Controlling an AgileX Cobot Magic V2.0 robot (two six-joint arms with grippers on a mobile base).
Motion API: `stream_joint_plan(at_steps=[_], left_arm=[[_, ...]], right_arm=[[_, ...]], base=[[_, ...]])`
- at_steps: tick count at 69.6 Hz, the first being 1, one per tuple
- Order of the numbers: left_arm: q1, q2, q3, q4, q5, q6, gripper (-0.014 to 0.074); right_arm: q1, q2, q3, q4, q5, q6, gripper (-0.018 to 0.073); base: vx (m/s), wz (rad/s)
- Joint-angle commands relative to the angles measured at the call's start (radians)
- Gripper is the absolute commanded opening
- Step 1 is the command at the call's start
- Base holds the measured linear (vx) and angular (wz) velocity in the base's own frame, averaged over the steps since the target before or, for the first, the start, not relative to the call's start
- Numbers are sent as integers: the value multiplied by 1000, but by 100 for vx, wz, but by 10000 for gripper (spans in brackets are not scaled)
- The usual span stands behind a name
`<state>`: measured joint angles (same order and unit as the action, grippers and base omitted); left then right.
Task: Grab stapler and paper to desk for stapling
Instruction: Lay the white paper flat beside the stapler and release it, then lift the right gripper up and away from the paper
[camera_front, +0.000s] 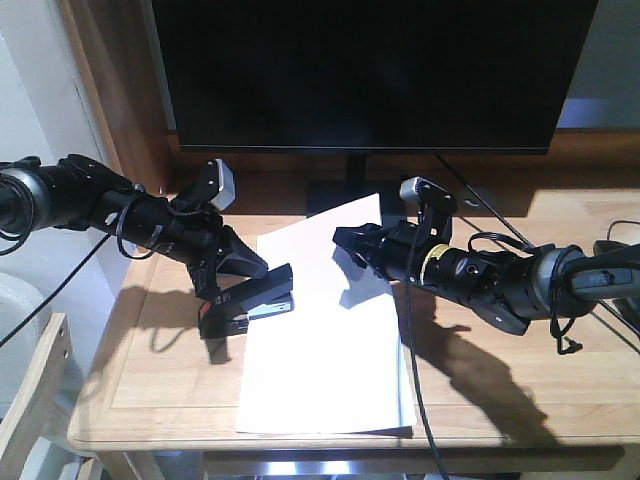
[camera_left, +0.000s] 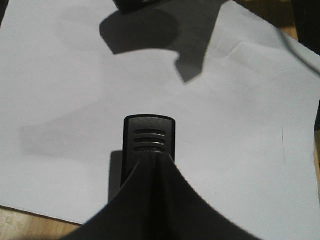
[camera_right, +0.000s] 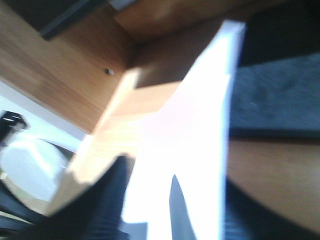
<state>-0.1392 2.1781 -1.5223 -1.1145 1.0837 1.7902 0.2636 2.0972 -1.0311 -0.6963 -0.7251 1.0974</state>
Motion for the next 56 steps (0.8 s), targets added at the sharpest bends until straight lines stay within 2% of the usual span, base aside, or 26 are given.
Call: stream_joint_plan(at_steps=[1,5,13,18,33,56], left_arm=[[-2,-63,-27,-60,29,-9,-7],[-2,-63,-27,-60,29,-9,-7],[-2,-63,-27,-60,29,-9,-7],[-2,-63,-27,-60,29,-9,-7],[-2,-63,-27,-60,29,-9,-7],[-2,-63,-27,-60,29,-9,-7]], right_arm=[[-2,-52,-24,-21,-30,-8,472],[-3,-55,-24,-51,-30,-7,533],[-3,-84,-24,-95,7,-8,584],[-3,-113,-24,-97,65,-33,584],[-4,-232,-24,-116,329,-202,581],[-4,-475,-22,-120,651,-278,581]], base=[[0,0],[0,0],[0,0],[0,0],[0,0],[0,0]])
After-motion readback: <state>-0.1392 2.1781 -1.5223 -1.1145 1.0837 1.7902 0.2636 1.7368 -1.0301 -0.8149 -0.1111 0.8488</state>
